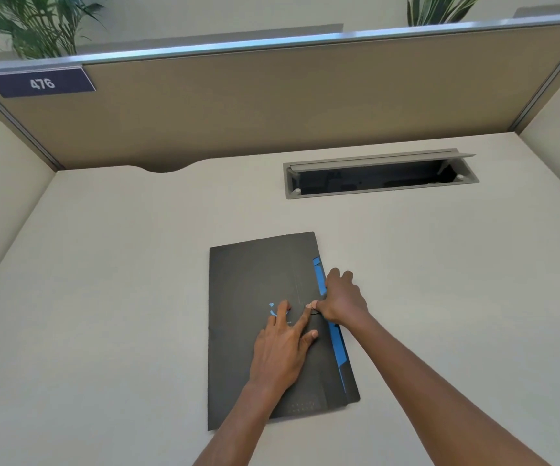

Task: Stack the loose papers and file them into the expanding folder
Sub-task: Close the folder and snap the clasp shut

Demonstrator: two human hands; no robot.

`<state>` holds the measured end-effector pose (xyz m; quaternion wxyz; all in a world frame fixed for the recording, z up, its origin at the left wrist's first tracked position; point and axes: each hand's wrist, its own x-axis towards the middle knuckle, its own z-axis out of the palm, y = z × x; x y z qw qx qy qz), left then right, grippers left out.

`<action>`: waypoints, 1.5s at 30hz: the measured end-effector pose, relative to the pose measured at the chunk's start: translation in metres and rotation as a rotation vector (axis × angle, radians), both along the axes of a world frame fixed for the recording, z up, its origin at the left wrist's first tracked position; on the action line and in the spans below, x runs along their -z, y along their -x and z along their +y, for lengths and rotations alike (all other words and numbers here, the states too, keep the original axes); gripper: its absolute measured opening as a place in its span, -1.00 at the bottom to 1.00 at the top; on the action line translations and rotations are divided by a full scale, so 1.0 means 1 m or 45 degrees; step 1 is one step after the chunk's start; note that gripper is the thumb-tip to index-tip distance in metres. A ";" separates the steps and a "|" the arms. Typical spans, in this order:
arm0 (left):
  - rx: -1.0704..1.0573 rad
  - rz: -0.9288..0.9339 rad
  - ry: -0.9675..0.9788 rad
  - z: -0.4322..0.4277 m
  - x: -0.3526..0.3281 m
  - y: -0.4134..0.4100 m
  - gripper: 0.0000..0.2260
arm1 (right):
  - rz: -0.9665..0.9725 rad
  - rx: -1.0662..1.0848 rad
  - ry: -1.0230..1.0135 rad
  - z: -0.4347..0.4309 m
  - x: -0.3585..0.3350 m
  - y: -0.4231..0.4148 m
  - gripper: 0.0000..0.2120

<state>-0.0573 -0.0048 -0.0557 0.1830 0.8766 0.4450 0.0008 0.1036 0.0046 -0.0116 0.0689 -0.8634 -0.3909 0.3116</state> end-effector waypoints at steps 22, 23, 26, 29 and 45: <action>-1.098 -0.421 0.223 0.025 -0.025 0.092 -0.68 | -0.031 0.253 -0.236 -0.050 0.006 0.038 -0.79; -1.129 -0.484 0.245 0.027 -0.023 0.096 -0.74 | 0.014 0.286 -0.252 -0.050 0.007 0.035 -0.82; -1.213 -0.664 0.338 0.033 -0.021 0.104 -0.86 | 0.206 0.397 -0.282 -0.048 0.011 0.027 -0.83; -1.289 -0.800 0.417 0.039 -0.020 0.111 -0.90 | 0.313 0.444 -0.310 -0.045 0.011 0.025 -0.82; -1.357 -1.041 0.212 0.132 -0.027 0.128 -0.84 | 0.292 0.270 -0.545 0.055 -0.007 0.044 -0.82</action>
